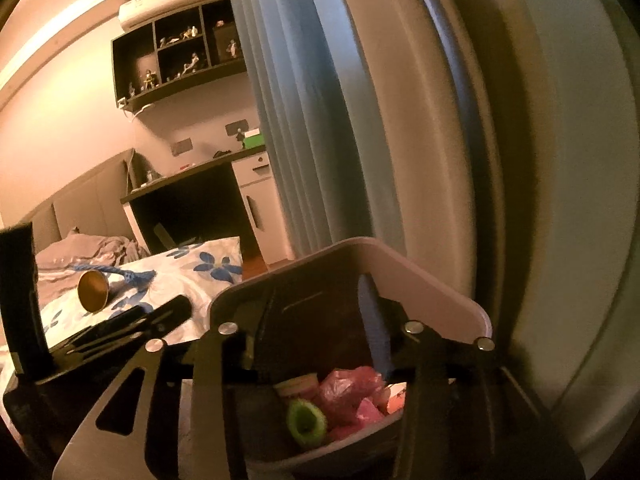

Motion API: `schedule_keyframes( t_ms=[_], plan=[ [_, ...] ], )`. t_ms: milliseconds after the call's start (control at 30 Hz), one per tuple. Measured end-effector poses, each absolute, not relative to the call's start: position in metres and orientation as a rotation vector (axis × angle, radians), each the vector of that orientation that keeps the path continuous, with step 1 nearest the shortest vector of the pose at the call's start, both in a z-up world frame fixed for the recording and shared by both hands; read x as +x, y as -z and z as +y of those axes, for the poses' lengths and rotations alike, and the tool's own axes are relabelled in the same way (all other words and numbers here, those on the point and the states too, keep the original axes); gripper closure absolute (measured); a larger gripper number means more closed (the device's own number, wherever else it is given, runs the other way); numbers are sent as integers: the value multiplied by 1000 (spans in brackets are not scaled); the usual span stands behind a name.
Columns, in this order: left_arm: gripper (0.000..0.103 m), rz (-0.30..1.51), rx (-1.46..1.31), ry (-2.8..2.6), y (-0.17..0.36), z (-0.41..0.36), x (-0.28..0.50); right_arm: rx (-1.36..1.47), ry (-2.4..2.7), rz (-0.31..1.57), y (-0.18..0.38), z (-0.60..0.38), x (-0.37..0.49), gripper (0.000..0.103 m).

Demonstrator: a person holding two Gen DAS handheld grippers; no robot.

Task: Collect trash
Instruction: 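Move both open tools back over the bed toward the red cup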

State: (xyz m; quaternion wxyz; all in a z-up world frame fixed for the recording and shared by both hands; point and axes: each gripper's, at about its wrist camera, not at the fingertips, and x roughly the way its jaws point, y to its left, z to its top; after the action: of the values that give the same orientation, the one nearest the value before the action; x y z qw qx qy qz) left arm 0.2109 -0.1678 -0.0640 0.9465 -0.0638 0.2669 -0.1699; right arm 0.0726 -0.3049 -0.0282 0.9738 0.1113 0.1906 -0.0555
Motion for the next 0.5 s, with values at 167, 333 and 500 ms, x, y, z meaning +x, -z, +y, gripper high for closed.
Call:
schedule_keyframes(
  t_ms=[167,333,500],
  plan=[
    [11,535,-150,226,61,-127,203,209,104,376,26,-291,66,43],
    [10,495,-140,84,53,-73,191,200,56,387,28,-269,69,38],
    [9,471,-159,-62,48,-11,191,170,-12,401,30,-237,79,36]
  ],
)
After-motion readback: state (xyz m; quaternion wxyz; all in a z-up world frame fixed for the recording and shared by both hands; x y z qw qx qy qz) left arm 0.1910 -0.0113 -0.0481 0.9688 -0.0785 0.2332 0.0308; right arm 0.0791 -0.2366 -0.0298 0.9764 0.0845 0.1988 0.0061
